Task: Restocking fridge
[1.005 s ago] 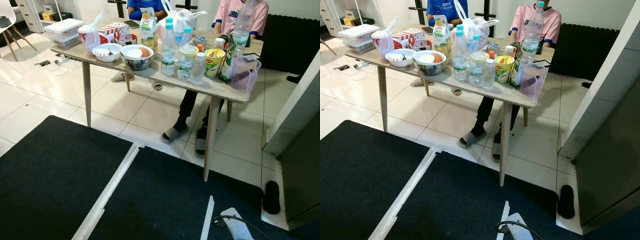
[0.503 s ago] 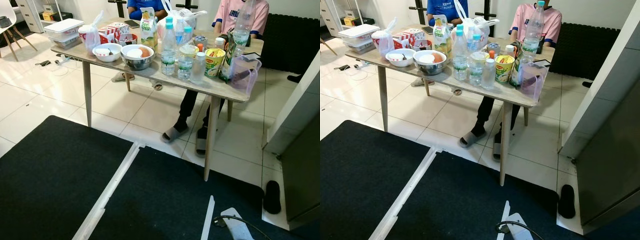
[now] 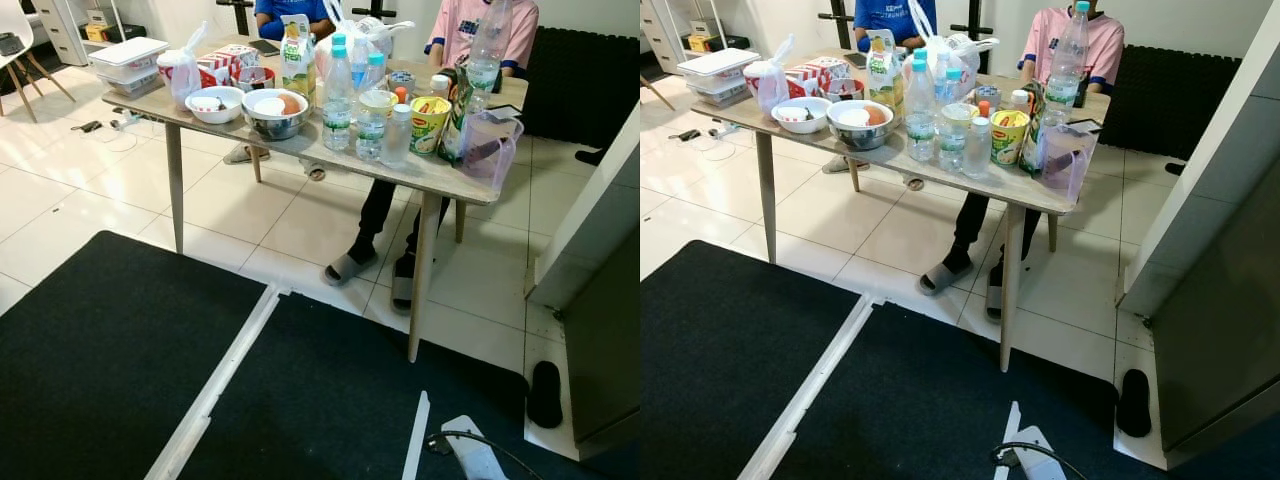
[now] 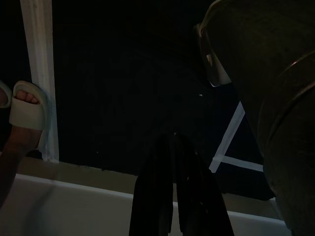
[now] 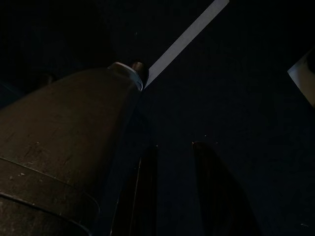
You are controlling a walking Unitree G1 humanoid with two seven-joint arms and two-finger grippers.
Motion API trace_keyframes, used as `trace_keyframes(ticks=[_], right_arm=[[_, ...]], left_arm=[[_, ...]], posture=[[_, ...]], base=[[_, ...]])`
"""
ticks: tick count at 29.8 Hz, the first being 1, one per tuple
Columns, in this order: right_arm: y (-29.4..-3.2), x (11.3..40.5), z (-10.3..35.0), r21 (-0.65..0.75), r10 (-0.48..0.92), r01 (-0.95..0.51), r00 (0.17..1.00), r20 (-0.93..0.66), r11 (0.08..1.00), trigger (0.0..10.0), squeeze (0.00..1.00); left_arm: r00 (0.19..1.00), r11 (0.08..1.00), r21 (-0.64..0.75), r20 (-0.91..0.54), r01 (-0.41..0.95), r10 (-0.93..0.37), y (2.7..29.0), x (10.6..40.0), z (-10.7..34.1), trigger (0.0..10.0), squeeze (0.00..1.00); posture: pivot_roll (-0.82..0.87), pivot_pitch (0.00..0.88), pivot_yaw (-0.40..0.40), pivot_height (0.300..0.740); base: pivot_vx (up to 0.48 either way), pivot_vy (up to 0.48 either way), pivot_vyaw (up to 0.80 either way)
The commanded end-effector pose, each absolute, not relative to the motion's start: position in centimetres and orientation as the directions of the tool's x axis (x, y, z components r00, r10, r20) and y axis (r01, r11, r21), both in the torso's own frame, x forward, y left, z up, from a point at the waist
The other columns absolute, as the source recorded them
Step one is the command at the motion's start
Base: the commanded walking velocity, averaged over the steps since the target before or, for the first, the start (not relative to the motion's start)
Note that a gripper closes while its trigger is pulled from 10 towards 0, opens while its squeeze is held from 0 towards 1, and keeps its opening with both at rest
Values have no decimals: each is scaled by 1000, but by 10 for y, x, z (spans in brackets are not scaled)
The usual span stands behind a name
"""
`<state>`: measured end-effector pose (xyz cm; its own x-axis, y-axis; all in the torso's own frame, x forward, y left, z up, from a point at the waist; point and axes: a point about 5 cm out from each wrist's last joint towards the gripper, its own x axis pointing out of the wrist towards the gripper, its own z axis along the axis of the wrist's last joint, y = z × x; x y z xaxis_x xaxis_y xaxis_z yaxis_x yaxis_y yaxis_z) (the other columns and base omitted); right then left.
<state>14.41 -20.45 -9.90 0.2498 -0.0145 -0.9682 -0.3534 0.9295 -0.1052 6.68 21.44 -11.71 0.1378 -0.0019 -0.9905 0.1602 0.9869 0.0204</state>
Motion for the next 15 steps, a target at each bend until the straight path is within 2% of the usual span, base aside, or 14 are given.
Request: trace_keyframes(ticks=[1, 15], right_arm=[[-206, 149, -97, -112, -17, -351, 264, -964, 930, 10000, 0], [-207, 149, -97, -114, -19, -351, 263, -965, 929, 10000, 0]], left_arm=[[239, 988, 10, -971, 154, -27, 209, 95, -112, 10000, 0], [243, 987, 9, -969, 163, -31, 209, 96, -112, 10000, 0]], posture=[[-9, 0, 20, 740], [-11, 0, 17, 740]], base=[[0, 0, 0], [0, 0, 0]])
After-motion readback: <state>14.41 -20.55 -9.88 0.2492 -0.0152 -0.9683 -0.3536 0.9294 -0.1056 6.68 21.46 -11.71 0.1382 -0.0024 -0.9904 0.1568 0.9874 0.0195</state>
